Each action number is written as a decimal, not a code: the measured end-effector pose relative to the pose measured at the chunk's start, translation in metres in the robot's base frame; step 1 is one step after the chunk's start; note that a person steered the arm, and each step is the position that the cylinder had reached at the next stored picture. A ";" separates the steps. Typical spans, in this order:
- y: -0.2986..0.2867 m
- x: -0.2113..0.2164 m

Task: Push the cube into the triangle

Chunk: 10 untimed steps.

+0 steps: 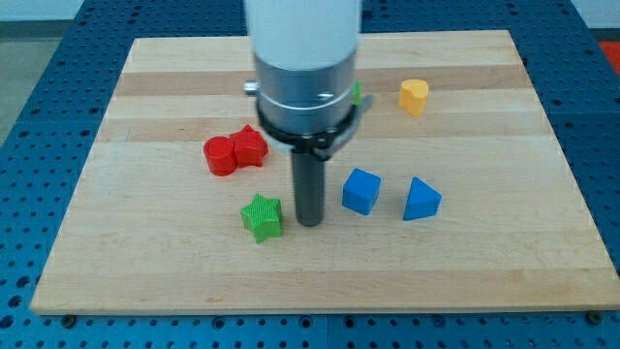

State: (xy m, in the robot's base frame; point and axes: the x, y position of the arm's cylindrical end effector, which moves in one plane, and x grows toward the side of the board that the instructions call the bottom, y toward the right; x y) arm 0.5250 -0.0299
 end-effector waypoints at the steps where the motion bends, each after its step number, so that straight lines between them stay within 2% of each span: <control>1: -0.003 -0.025; 3: 0.007 -0.037; 6: 0.104 -0.037; 8: 0.112 -0.043; 10: 0.111 -0.145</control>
State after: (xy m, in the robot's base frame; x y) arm 0.3801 0.0816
